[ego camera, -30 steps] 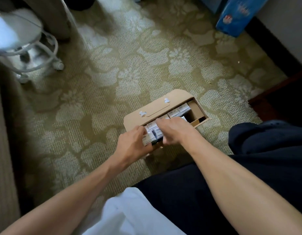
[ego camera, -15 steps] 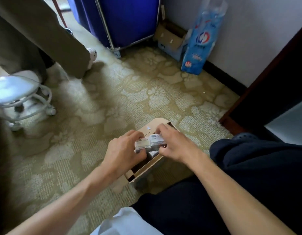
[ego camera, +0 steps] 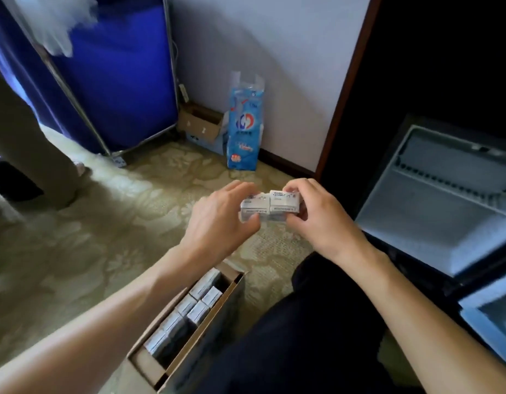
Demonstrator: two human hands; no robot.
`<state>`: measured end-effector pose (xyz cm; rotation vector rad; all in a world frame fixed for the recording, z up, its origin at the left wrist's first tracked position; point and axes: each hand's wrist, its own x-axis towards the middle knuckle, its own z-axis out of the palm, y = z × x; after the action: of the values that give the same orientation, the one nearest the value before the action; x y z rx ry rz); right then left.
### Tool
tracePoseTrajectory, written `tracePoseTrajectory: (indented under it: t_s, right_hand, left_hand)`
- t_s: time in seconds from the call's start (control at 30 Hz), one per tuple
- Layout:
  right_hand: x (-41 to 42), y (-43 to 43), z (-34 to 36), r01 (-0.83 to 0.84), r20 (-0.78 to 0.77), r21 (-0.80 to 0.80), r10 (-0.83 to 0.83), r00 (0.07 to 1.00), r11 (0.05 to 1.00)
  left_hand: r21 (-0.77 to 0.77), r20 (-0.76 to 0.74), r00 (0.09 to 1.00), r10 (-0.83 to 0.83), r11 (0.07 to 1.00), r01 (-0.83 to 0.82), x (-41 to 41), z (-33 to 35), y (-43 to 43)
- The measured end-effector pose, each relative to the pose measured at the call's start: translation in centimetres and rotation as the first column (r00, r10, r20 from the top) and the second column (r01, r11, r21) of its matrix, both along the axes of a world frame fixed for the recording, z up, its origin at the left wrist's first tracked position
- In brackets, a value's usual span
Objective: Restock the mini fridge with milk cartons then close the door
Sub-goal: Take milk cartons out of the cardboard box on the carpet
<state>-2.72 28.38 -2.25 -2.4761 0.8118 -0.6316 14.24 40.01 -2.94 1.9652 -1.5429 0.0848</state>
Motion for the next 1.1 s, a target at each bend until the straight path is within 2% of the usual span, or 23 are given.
tracePoseTrajectory:
  t_s: [0.2,0.4,0.7,0.87,1.1]
  right_hand:
    - [-6.0,-3.8,3.0,0.139,0.089,-0.071,-0.133,0.987,0.988]
    - [-12.0,-6.9,2.4,0.293,0.085,-0.137,-0.283,0.955,0.946]
    - [-19.2,-13.8,-2.3,0.473,-0.1,-0.244,-0.507,0.856,0.847]
    - [-21.6,-18.9,-4.4,0.541,-0.117,-0.249,-0.58,0.806,0.803]
    - [-22.4,-26.6,-8.2,0.615,-0.017,-0.228,-0.635,0.772,0.755]
  left_hand:
    - [-0.078,-0.034,0.98,-0.196,0.978,0.193,-4.1,2.6,-7.0]
    - [-0.133,-0.091,0.939,-0.333,0.938,0.319,-8.8,2.4,-13.4]
    - [-0.042,-0.176,0.813,-0.555,0.829,0.557,-15.6,-0.2,-25.6]
    - [-0.049,-0.13,0.808,-0.575,0.817,0.574,-18.8,-2.2,-31.7]
    - [-0.118,-0.242,0.796,-0.554,0.831,0.543,-21.1,-6.5,-39.4]
